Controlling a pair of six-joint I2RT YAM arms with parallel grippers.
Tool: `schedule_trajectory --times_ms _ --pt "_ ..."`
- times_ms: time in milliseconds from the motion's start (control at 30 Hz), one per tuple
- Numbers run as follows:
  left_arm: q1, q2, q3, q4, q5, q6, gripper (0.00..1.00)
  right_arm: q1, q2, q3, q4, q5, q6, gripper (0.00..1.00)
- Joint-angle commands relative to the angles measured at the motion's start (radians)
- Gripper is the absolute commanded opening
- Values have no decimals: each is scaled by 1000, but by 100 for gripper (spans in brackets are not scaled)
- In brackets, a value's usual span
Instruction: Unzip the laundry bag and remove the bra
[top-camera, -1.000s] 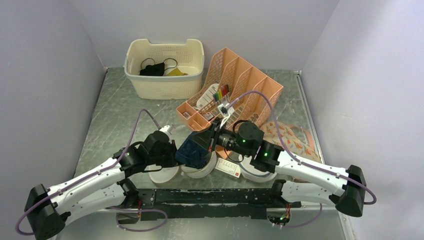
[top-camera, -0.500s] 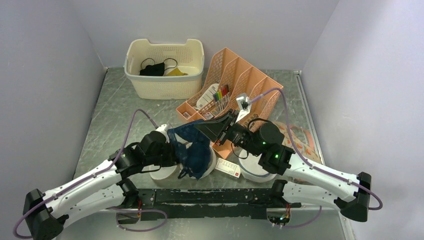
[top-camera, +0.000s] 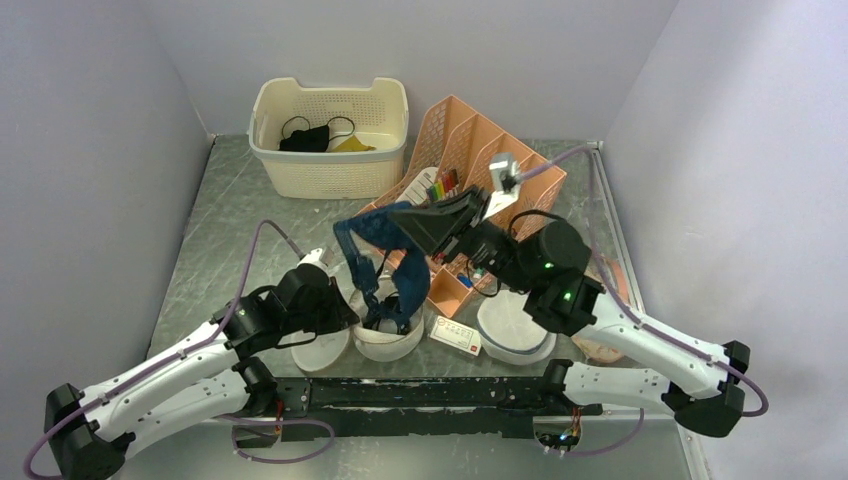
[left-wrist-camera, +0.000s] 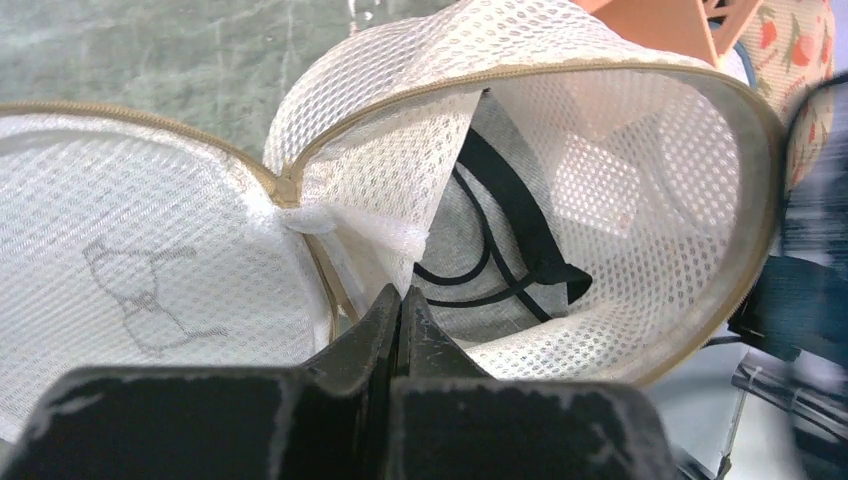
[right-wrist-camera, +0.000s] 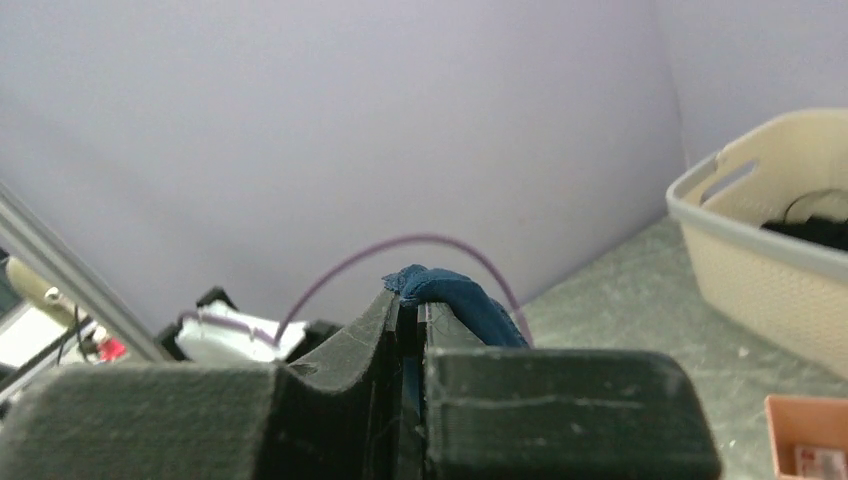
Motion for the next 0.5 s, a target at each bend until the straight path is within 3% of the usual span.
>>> schedule_trajectory --times_ms 0,233,467 --pt "-5 -36 12 -64 -67 -65 7 -3 19 142 -71 108 -143 0" --pt "-6 -82 22 -97 -102 -90 7 -4 129 240 6 208 -287 0" --pt "-6 -82 53 -116 -104 -66 7 -22 345 433 51 319 -446 0"
